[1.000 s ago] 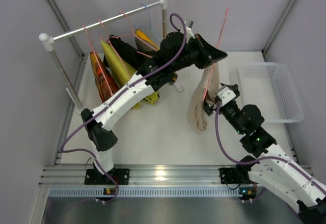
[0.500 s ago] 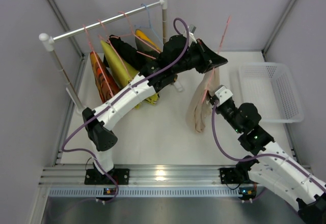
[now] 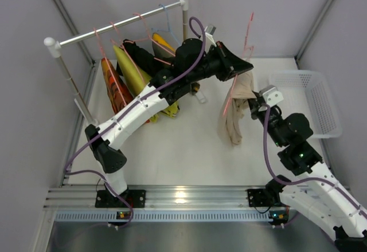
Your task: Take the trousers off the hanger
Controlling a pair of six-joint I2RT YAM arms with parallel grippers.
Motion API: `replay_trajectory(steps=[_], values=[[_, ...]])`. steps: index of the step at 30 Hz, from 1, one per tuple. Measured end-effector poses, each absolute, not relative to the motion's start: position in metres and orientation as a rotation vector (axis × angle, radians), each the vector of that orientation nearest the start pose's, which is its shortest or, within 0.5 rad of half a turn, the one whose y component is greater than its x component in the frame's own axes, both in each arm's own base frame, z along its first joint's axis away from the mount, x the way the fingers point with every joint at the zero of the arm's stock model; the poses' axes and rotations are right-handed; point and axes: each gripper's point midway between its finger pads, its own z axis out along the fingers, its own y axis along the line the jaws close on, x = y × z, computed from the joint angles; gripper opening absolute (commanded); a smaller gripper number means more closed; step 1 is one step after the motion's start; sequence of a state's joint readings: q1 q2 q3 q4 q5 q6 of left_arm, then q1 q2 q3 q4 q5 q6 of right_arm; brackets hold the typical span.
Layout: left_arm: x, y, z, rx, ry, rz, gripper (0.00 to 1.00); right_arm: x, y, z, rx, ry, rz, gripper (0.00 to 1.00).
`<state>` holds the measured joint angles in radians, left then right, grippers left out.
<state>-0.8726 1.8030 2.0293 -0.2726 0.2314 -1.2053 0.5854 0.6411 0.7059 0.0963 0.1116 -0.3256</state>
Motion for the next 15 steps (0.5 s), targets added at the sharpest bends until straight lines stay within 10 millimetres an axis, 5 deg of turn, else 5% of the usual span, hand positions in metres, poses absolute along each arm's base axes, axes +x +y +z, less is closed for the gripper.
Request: replay_trajectory(steps=[7, 15], values=[[0.284, -0.455, 0.469, -0.089, 1.896, -1.703, 0.0, 0.255, 0.126, 0.393, -0.473, 1.252, 0.159, 0.0], [0.289, -0.455, 0.455, -0.065, 1.909, -1.652, 0.0, 0.247, 0.114, 0.422, -0.437, 1.224, 0.151, 0.0]])
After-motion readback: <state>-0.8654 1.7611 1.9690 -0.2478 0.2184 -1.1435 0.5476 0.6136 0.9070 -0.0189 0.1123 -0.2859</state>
